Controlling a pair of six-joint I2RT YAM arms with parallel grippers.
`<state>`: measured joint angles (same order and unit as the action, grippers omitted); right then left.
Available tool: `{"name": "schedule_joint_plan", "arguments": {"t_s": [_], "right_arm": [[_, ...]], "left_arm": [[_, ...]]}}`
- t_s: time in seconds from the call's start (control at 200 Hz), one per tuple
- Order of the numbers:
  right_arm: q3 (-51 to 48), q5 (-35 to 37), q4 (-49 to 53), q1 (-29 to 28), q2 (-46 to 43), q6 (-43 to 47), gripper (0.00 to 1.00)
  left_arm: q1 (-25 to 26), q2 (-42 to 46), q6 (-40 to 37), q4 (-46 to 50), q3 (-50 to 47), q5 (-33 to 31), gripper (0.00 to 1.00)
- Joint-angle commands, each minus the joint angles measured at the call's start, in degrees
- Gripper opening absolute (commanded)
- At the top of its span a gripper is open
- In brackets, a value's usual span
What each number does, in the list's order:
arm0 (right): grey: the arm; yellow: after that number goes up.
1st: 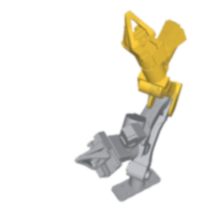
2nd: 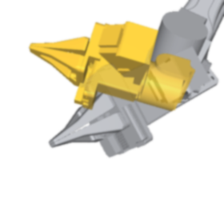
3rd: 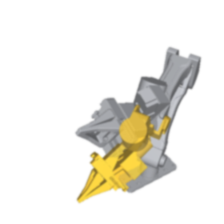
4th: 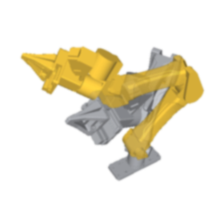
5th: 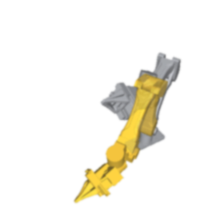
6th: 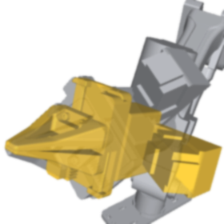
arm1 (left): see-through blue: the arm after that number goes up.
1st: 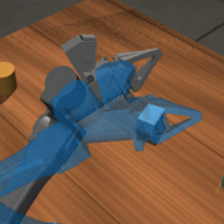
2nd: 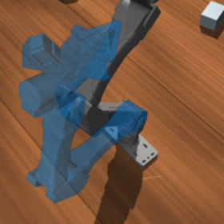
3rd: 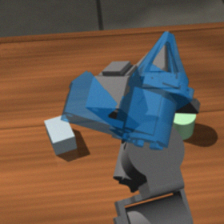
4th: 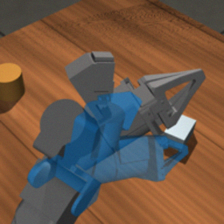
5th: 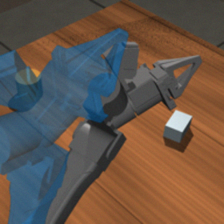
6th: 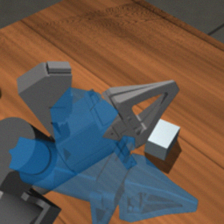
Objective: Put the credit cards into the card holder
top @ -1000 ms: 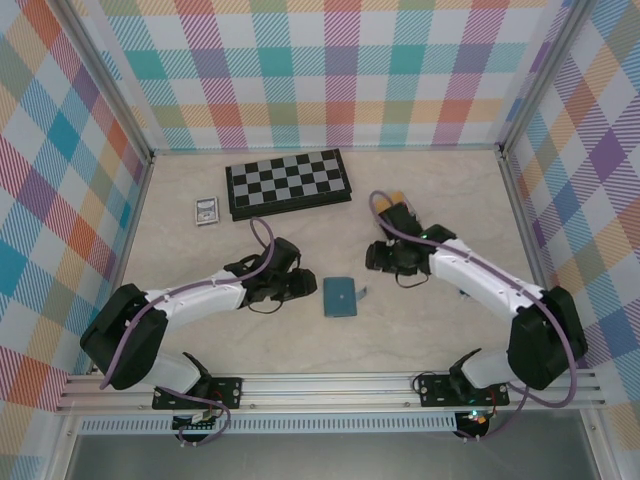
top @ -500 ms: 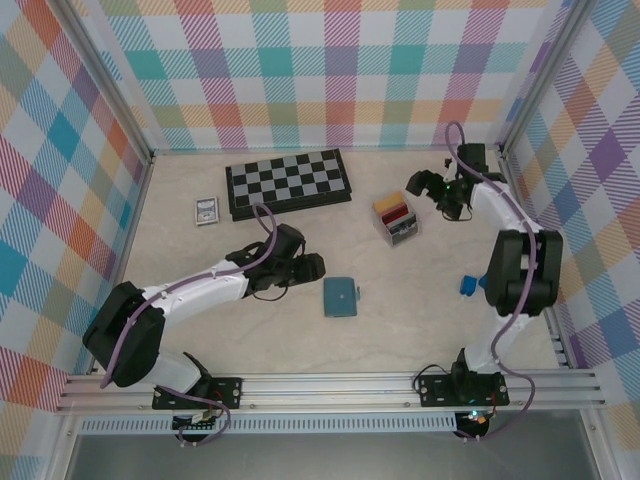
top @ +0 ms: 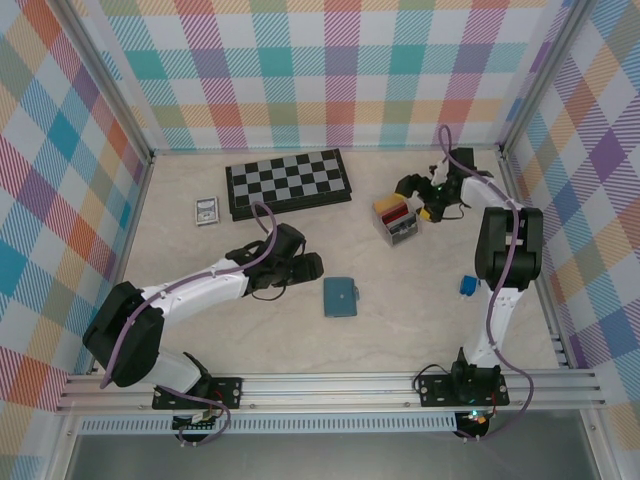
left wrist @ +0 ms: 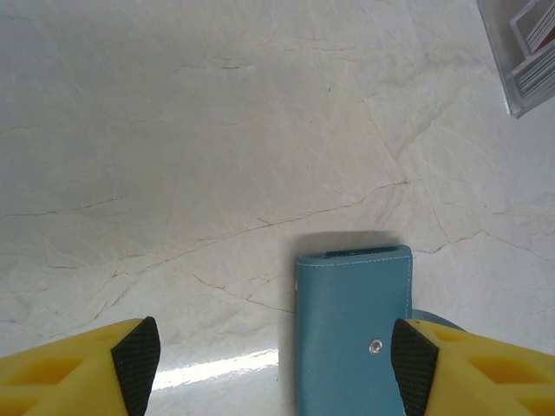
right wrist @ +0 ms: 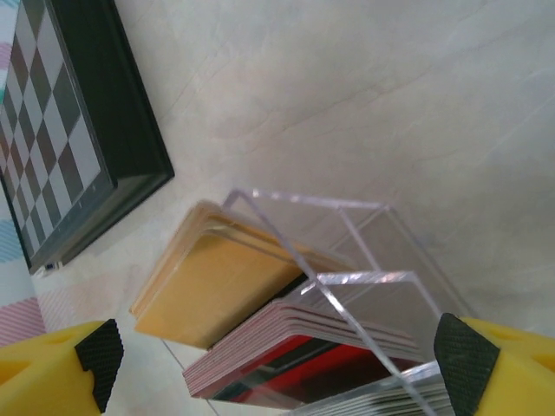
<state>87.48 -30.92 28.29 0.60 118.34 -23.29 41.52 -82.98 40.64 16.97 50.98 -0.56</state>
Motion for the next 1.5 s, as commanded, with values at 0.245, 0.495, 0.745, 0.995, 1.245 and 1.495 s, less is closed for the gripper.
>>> {"name": "schedule_joint_plan", "arguments": {"t_s": [0.245,0.495,0.745,0.995,1.245,1.495], "right_arm": [[-15.3,-7.2,-6.9,-6.0,-11.2,-5.7,0.95],[-22.7,-1.1,-13.7,-16.2,-17.1,-15.2,0.95],[-20.4,-1.3,-13.2,-22.1,-17.7,-16.0,0.94],[-13.8,19.8,3.2,-24.1,-21.7,-3.4,0.87],[4.4,21.6,10.7,-18.6,-9.8,2.7,0.97],[19.8,12.8,16.6,-17.4,4.2,3.6,0.98]], "left_arm": [[-0.4,-1.6,-1.1,1.4,3.2,0.7,0.72],[-2.5,-4.0,-0.5,3.1,4.3,1.4,0.71],[-5.0,-4.8,1.0,3.1,4.0,2.7,0.68],[-9.0,-6.7,5.0,-3.3,2.2,9.5,0.66],[-12.4,-12.3,8.2,-7.6,5.6,14.4,0.67],[-13.7,-21.6,8.8,-4.3,14.9,16.4,0.5]]}}
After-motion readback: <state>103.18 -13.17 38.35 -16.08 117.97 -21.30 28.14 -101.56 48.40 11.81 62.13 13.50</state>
